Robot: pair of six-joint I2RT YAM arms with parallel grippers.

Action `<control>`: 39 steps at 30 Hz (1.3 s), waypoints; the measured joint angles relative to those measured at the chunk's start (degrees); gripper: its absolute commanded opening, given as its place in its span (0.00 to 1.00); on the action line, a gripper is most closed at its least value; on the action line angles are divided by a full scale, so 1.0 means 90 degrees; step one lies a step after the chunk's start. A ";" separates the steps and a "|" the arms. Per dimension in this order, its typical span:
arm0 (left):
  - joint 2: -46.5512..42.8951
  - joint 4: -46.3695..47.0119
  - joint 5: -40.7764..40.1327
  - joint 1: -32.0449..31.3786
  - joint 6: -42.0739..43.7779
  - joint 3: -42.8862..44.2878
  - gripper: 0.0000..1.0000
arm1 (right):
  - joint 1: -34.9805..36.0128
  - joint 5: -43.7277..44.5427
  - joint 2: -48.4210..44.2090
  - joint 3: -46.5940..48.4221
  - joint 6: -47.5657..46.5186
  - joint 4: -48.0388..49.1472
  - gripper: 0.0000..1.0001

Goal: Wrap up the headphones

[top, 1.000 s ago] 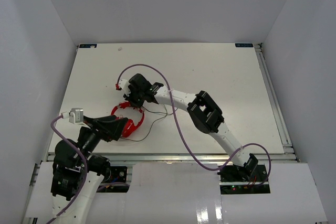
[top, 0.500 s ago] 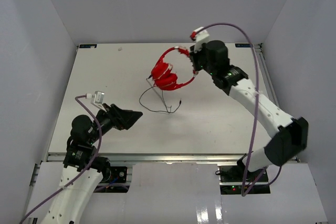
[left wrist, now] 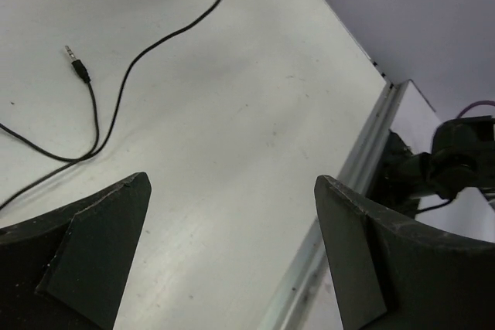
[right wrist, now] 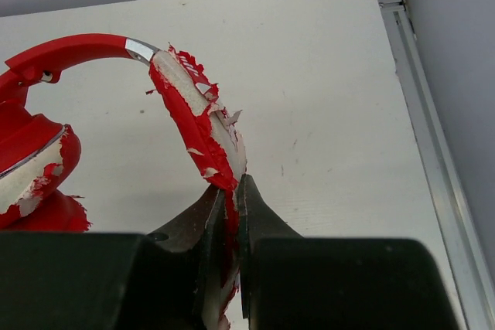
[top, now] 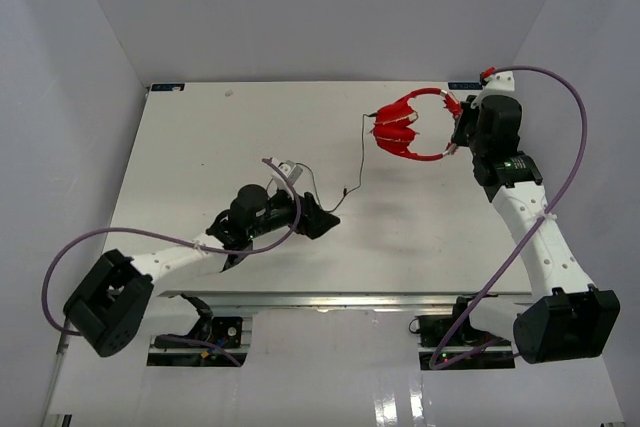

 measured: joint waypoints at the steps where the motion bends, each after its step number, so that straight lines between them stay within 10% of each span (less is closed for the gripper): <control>1: 0.0312 0.0396 -0.0045 -0.0060 0.0174 -0.0024 0.98 | -0.0068 -0.0055 -0.0040 -0.0018 0.0063 -0.0052 0.08; 13: 0.3214 0.2831 -0.0602 -0.0559 0.2502 0.0867 0.97 | -0.0191 -0.1552 -0.0249 0.0254 0.0553 -0.0612 0.08; 16: 0.3743 0.2896 -0.0678 -0.0559 0.2787 0.1207 0.88 | -0.0231 -0.1997 -0.0244 0.0567 0.0659 -0.0861 0.08; 21: 0.4262 0.2918 -0.0713 -0.0544 0.2992 0.1564 0.32 | -0.0528 -0.2689 -0.0247 0.0974 0.0854 -0.0920 0.08; 25: 0.4434 0.2952 -0.0428 -0.0503 0.2951 0.1630 0.30 | -0.0814 -0.3037 -0.0256 0.1083 0.0954 -0.0932 0.08; 30: 0.4279 0.3217 -0.0045 -0.0423 0.2853 0.1308 0.00 | -0.0988 -0.3257 -0.0256 0.1085 0.0962 -0.1002 0.08; 39: 0.2907 0.2439 0.0819 -0.0021 0.2939 0.0965 0.00 | -0.1216 -0.4111 -0.0313 0.1017 0.0316 -0.0983 0.08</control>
